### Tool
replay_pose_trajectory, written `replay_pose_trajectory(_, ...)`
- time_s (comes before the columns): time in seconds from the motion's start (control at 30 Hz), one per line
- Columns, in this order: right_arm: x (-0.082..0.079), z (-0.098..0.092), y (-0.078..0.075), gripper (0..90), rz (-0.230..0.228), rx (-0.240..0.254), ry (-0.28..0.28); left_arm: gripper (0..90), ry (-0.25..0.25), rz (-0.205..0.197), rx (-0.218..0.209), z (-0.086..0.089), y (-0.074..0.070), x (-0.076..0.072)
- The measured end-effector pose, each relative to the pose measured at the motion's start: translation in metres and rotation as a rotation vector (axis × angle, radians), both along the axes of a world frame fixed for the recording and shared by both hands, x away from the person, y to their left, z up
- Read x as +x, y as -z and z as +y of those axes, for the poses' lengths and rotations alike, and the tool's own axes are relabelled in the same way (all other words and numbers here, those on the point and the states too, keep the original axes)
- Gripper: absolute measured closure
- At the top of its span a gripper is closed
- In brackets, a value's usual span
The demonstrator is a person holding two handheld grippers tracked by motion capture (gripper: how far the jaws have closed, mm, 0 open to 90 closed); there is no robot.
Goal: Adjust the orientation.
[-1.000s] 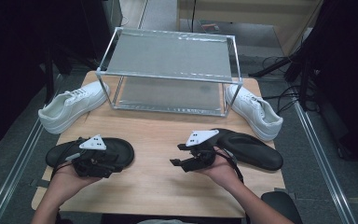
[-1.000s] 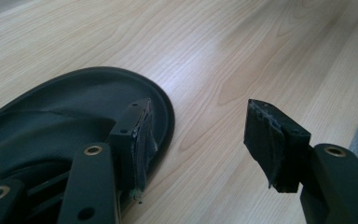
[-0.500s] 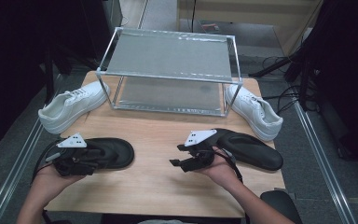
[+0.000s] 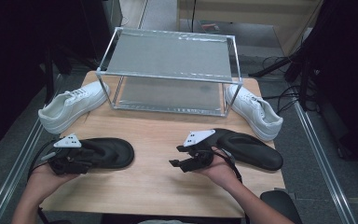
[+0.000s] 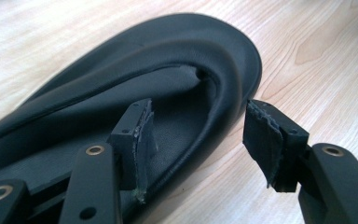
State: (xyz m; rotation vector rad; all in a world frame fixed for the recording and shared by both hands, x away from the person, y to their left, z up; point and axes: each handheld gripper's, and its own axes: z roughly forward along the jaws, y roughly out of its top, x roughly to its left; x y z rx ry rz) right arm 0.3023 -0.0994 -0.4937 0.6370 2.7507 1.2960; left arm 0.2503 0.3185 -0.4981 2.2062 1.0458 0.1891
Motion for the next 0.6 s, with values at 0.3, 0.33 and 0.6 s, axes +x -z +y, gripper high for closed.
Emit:
replay_pose_trajectory(0.3,-0.001,0.001,0.002,39.9,0.004,-0.012,-0.006,50.3,0.057,0.039,-0.025,0.0,0.014,0.005)
replay_pose_trajectory(0.33,-0.001,0.001,0.002,39.9,0.003,-0.012,-0.004,51.6,0.064,0.038,-0.008,-0.003,0.014,0.005)
replay_pose_trajectory(0.6,-0.001,0.001,0.002,39.7,0.008,-0.017,-0.001,68.8,0.077,0.026,0.024,-0.009,0.011,0.006)
